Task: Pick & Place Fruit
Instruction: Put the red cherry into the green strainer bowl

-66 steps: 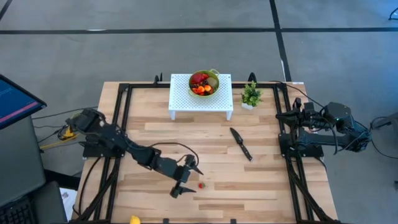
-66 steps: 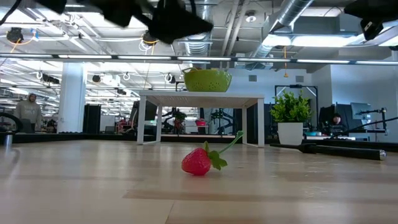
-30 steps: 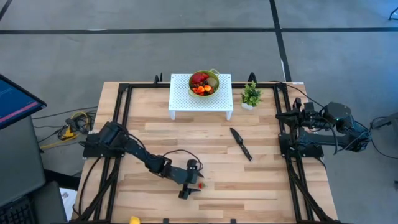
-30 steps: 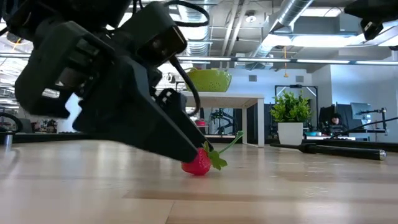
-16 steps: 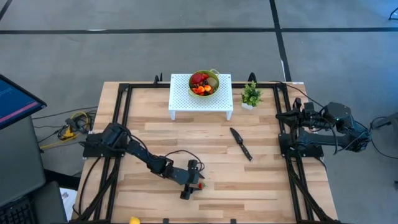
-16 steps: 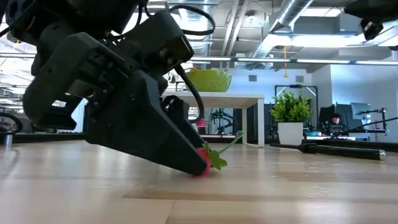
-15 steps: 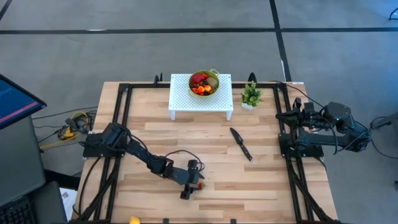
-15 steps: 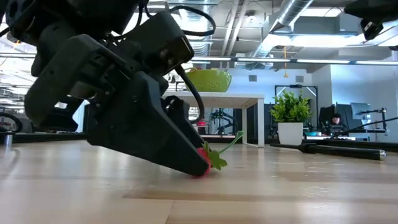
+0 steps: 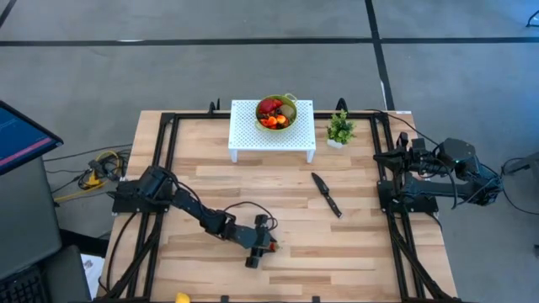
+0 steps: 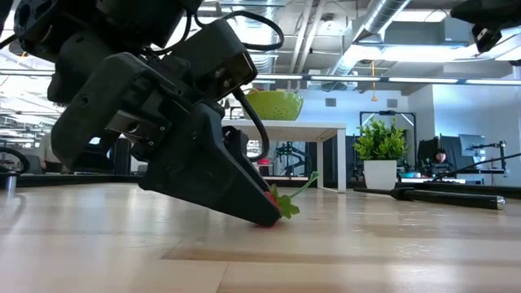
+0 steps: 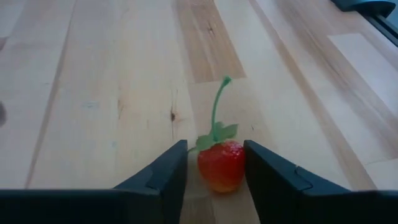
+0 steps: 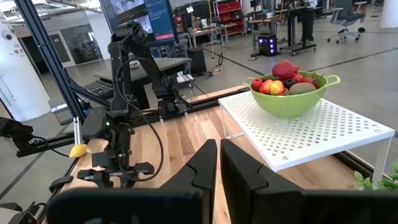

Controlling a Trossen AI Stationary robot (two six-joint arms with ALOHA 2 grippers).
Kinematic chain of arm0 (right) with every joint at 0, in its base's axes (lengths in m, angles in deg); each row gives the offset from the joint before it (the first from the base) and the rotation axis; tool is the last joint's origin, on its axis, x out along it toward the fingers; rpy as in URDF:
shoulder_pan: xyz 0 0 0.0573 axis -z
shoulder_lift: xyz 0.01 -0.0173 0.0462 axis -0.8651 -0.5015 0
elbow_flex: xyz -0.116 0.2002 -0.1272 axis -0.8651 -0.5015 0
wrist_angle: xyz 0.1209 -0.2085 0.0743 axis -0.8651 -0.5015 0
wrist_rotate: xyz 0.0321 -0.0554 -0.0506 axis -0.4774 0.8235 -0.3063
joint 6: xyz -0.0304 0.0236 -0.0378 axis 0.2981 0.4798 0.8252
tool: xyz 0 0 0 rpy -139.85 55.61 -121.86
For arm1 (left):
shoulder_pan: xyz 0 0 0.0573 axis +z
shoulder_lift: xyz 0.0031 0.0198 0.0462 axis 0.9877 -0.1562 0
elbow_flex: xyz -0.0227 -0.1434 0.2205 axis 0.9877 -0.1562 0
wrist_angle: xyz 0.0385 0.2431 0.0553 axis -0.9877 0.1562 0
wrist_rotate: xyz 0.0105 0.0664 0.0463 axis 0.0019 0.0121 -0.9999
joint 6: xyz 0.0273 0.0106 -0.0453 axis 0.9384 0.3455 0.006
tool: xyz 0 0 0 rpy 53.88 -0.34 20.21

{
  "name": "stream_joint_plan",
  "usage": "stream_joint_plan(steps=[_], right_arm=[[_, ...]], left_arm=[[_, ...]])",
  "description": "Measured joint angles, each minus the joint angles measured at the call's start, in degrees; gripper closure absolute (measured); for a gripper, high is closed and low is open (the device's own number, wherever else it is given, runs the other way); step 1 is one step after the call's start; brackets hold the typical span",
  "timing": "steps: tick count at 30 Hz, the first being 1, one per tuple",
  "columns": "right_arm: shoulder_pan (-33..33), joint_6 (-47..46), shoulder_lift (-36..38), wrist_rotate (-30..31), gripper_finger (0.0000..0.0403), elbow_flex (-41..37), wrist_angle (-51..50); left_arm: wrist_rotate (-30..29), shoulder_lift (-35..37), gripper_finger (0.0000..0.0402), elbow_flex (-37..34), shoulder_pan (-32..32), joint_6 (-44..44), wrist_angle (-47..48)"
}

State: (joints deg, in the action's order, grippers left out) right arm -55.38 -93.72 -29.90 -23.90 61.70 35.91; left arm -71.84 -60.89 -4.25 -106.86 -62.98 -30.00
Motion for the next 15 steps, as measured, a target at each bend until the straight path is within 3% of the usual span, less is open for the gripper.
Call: stream_joint_plan(steps=[7,15], right_arm=[[0.0,0.0,0.0,0.0,0.0386,0.0,0.0],[0.0,0.0,0.0,0.0,0.0386,0.0,0.0]], left_arm=[[0.4,0.0,0.0291,0.0,0.2,0.0,0.0],[0.5,0.0,0.029,0.0,0.1,0.0,0.0]])
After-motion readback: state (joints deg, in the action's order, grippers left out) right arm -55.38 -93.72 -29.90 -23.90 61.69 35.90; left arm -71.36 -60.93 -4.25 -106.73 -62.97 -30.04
